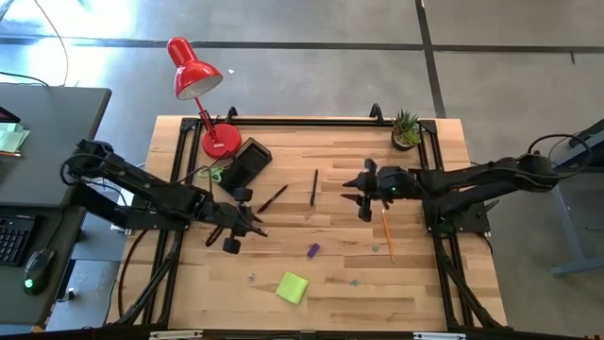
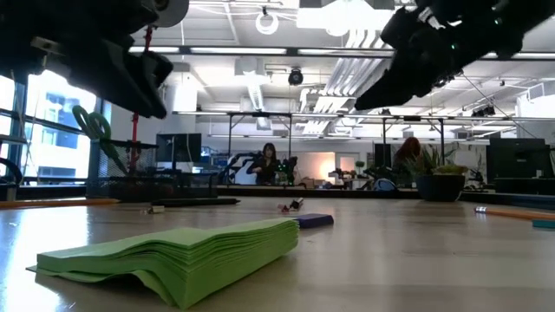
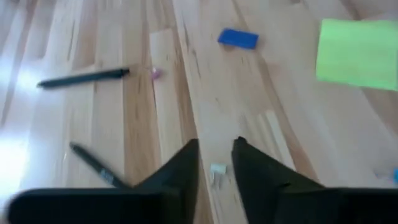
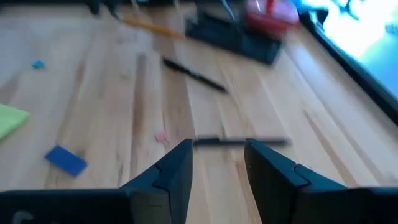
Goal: Pick and place office supplies into organizer
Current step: Put the white binder clip into the desk organizer
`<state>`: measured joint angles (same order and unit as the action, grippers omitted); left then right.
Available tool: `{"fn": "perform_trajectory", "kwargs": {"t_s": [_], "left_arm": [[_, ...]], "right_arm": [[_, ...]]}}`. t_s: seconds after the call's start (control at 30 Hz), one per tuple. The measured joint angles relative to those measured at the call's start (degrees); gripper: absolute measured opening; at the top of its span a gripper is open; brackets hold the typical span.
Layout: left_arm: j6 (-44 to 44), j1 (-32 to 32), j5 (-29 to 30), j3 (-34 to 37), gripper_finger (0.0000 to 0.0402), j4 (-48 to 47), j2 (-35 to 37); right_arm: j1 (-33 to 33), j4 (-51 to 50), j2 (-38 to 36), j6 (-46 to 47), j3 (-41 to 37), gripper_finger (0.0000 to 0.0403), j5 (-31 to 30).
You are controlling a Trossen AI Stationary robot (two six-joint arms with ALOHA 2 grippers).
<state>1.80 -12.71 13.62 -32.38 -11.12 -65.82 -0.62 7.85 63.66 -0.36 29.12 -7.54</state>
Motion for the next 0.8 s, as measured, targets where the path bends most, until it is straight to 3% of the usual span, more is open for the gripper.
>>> {"fn": "perform_trajectory", "kwargs": {"t_s": [0.13, 0.3, 0.8], "left_arm": [[-0.14, 0.00, 0.12, -0.25, 0.0156, 8.31, -6.13], [2.96, 0.00, -0.39, -2.32, 0.0182, 1.78, -12.49], [5.14, 7.52, -10.49, -7.34, 0.0144, 1.88, -15.34]], "right_arm": [[0.01, 11.62, 0.43, -3.14, -4.74, 0.0138, -0.28], [-0.13, 15.88, 0.41, -5.17, -5.75, 0.0138, -1.33], [-0.11, 17.01, 3.46, -7.63, -5.75, 0.0138, 2.03]]}}
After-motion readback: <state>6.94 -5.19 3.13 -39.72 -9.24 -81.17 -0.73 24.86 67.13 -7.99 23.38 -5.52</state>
